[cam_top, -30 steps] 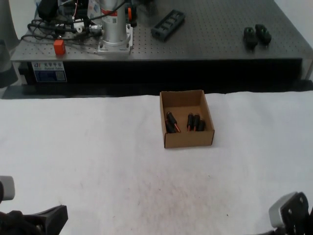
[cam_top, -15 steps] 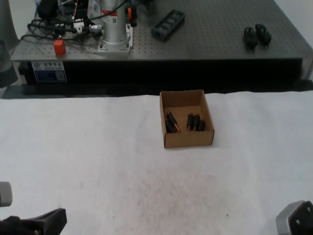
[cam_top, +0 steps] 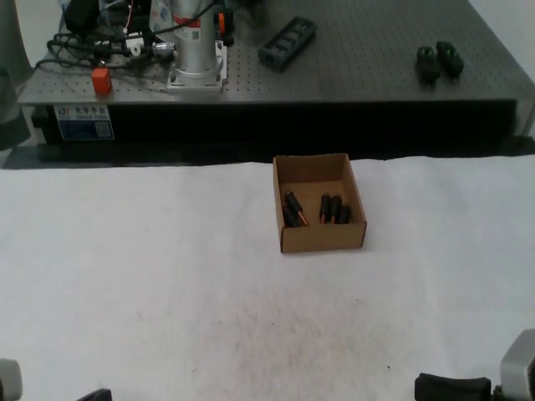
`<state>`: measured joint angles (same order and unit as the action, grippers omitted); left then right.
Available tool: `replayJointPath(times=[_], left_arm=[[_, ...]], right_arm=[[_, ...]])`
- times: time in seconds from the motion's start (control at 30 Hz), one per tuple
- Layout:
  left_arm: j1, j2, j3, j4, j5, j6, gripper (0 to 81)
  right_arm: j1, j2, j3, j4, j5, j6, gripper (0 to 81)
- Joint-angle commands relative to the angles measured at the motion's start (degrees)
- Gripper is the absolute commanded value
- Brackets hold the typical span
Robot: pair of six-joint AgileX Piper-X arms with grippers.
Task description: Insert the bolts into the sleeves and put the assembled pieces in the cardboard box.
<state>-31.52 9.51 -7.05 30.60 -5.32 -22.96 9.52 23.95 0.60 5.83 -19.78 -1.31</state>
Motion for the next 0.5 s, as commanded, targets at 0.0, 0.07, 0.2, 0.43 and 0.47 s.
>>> replayJointPath(times=[0.0, 0.07, 0.2, 0.43, 0.47], left_arm=[[-0.05, -0.46, 2.66, -0.72, -0.47, -0.40, 0.7], [-0.05, -0.46, 3.90, -0.72, -0.47, -0.40, 0.7], [-0.05, -0.77, 5.70, -0.66, -0.47, -0.40, 0.7], [-0.05, -7.11, 7.05, -0.31, -0.47, -0.40, 0.7], [-0.05, -7.52, 7.05, -0.31, -0.47, -0.40, 0.7]], right_arm=[[-0.04, -0.77, -0.60, -0.01, -0.16, 0.11, 0.8], [-0.04, -2.07, -0.60, -0.01, -0.16, 0.11, 0.8], [-0.04, -3.80, -0.60, -0.01, -0.16, 0.11, 0.8], [-0.04, -4.55, -0.60, -0.01, -0.16, 0.11, 0.8], [-0.04, -4.55, -0.60, -0.01, -0.16, 0.11, 0.8]])
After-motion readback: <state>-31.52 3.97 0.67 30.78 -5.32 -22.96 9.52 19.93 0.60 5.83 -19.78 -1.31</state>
